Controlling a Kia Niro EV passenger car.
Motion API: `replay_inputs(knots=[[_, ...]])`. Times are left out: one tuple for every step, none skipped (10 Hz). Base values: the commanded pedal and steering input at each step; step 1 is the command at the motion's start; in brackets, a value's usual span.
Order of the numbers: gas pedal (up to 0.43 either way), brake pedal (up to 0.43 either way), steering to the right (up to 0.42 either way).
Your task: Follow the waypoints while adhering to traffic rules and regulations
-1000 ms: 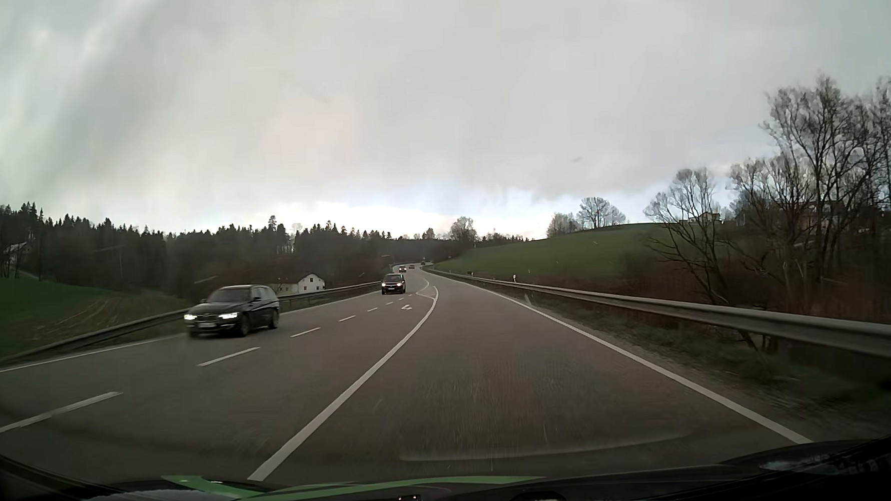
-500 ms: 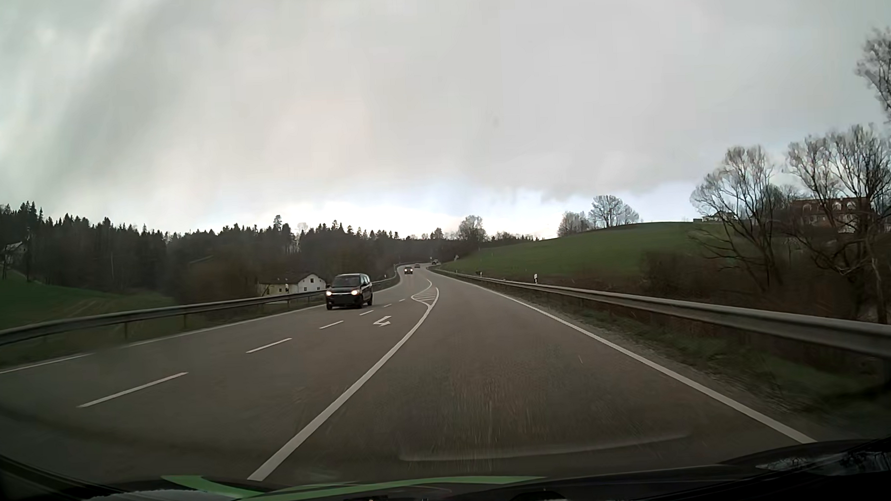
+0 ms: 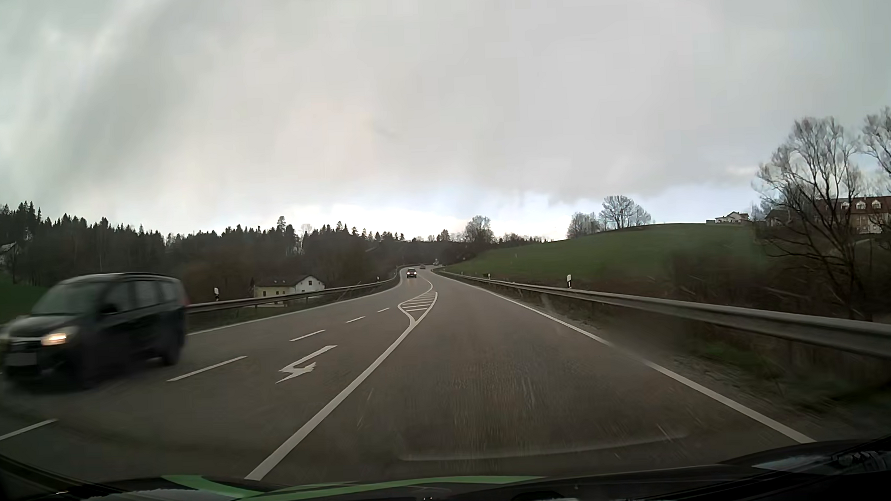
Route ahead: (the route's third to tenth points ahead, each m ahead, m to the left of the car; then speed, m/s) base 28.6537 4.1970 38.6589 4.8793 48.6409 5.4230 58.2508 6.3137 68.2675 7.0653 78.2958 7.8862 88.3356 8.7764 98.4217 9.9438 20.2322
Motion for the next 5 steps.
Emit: replay_inputs(knots=[[0.13, 0.0, -0.007], [0.13, 0.0, -0.007], [0.13, 0.0, -0.008], [0.13, 0.0, -0.007], [0.13, 0.0, -0.008]])
